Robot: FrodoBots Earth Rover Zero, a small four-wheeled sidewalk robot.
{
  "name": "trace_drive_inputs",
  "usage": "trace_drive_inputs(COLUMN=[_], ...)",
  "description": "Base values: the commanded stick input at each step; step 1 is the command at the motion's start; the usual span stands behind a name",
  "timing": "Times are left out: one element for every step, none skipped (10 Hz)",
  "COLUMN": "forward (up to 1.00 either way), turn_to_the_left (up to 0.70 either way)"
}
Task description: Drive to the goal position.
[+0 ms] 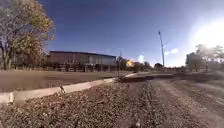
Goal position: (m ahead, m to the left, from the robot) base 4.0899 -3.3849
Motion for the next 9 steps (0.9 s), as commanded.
trace_drive_inputs(forward=[0.44,0.44,0.44,0.44,0.44,0.44,0.44,0.44,0.44], turn_to_the_left=[0.00,0.00,-0.29,-0.38,0.00,0.00,0.00,0.00,0.00])
